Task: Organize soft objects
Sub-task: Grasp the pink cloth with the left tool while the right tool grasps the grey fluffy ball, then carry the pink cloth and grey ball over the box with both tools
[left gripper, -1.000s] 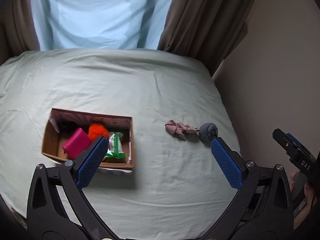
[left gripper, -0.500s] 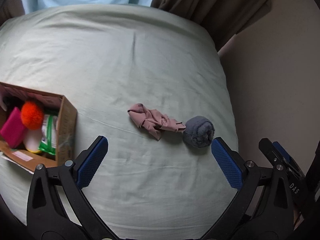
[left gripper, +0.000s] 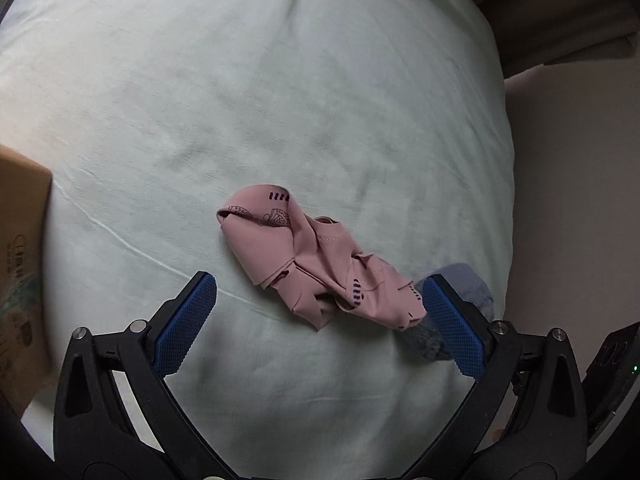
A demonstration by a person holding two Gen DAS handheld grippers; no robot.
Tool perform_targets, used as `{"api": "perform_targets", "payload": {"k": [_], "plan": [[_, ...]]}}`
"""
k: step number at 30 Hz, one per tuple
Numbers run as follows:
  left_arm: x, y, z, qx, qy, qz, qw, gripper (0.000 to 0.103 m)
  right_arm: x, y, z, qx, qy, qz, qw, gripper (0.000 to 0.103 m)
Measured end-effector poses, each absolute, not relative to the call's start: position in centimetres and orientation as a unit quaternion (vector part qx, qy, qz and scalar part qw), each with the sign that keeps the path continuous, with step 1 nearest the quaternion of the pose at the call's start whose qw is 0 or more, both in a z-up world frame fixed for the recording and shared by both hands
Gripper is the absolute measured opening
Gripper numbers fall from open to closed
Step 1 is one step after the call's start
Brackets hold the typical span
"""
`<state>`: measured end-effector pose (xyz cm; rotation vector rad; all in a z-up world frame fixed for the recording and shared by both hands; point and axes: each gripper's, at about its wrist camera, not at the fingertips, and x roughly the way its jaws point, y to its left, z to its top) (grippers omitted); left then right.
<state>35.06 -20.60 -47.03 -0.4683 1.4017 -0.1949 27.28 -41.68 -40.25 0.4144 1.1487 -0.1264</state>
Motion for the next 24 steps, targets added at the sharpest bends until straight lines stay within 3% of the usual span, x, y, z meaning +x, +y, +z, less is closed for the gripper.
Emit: {"api": "perform_targets", "payload": {"k": [4, 10, 11, 13, 18, 24], "plan": [[35.6, -21.6, -49.2, -0.204, 0.645, -0.097, 0.73, 0.098, 28.0, -41.9, -42.5, 0.21, 0.548, -0.064, 0.807, 0.099], [35.8, -23.5, -51.2, -0.175, 0.652, -0.112, 0.729, 0.081, 29.0, -41.7, -44.9, 0.219, 0.561, -0.059, 0.796, 0.098], [35.7, -23.8, -51.2, -0.164, 0.65, -0.116, 0.733, 0.077, 29.0, -41.7, -45.2, 0.218, 0.562, -0.057, 0.796, 0.095], [35.7, -24.3, -51.1, -0.146, 0.646, -0.122, 0.74, 0.071, 29.2, -41.5, -45.9, 0.217, 0.569, -0.05, 0.792, 0.079], [36.4, -24.8, -50.7, -0.13, 0.638, -0.139, 0.746, 0.033, 29.2, -41.2, -46.4, 0.201, 0.567, -0.051, 0.797, 0.071], [36.5, -26.6, -50.0, -0.083, 0.624, -0.16, 0.76, 0.023, 28.7, -40.5, -46.0, 0.179, 0.558, -0.046, 0.809, 0.055]]}}
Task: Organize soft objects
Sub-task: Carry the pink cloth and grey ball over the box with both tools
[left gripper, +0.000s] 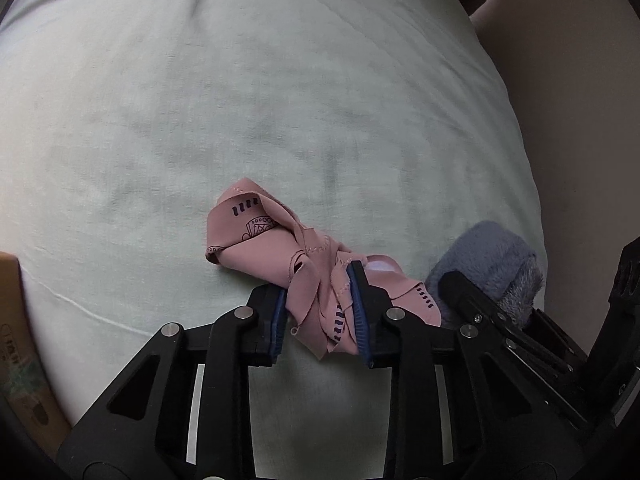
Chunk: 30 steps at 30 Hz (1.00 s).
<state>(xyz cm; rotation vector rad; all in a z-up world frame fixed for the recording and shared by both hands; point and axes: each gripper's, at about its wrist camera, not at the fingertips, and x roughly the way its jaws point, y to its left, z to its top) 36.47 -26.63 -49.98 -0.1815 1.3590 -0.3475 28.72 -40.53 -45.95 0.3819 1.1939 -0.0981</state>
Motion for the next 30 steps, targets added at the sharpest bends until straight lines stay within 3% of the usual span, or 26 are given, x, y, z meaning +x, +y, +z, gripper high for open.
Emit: {"api": "perform_targets", "payload": {"k": [14, 30], "plan": [[35.6, -24.7, -44.6, -0.094, 0.593, -0.166, 0.782, 0.021, 26.7, -40.2, -41.3, 0.177, 0.53, -0.039, 0.828, 0.05], [27.7, -19.3, -27.5, -0.126, 0.502, -0.172, 0.838, 0.021, 20.4, -37.1, -25.8, 0.15, 0.46, -0.023, 0.875, 0.05]]}}
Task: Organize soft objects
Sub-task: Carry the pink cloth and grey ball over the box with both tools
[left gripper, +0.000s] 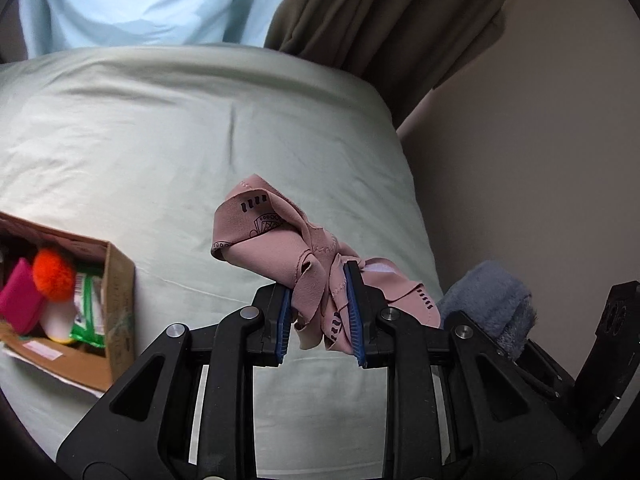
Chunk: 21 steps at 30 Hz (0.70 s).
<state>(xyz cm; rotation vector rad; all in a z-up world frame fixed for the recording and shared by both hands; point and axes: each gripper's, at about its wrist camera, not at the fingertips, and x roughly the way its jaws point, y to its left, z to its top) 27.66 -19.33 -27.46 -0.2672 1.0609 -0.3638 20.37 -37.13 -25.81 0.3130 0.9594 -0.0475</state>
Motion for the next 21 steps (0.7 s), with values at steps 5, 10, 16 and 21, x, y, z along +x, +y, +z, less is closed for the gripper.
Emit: {"api": "perform_targets", "payload": {"k": [5, 10, 16, 21], "plan": [[24.8, -15.0, -21.8, -0.133, 0.467, -0.164, 0.859, 0.021, 18.7, -33.9, -21.7, 0.145, 0.437, 0.004, 0.888, 0.05], [23.0, -10.0, -17.8, -0.151, 0.439, -0.144, 0.874, 0.021, 18.0, -29.2, -19.2, 0.126, 0.424, 0.036, 0.896, 0.05], [20.8, -2.3, -15.1, -0.156, 0.421, -0.12, 0.886, 0.021, 17.2, -22.2, -17.5, 0.112, 0.42, 0.07, 0.898, 0.05], [20.6, 4.8, -14.5, -0.152, 0.423, -0.11, 0.887, 0.021, 17.1, -15.7, -17.1, 0.11, 0.432, 0.08, 0.891, 0.05]]}}
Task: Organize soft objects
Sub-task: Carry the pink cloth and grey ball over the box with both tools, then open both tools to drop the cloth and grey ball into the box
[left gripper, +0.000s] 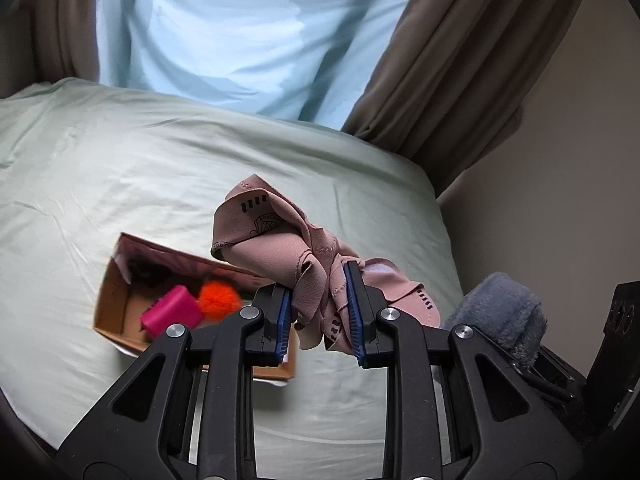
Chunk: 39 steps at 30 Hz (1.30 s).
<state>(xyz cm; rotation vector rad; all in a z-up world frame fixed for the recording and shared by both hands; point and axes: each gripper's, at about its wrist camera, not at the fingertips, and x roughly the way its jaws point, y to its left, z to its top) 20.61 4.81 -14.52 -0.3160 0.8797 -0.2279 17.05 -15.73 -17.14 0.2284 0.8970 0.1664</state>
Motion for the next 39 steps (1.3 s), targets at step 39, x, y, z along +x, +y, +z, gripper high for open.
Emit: {"api": "perform_targets", "payload": {"k": [39], "plan": [[32.8, 20.5, -37.9, -0.027, 0.617, -0.091, 0.781, 0.021, 27.2, 1.2, -38.0, 0.113, 0.629, 0.039, 0.768, 0.051]]}}
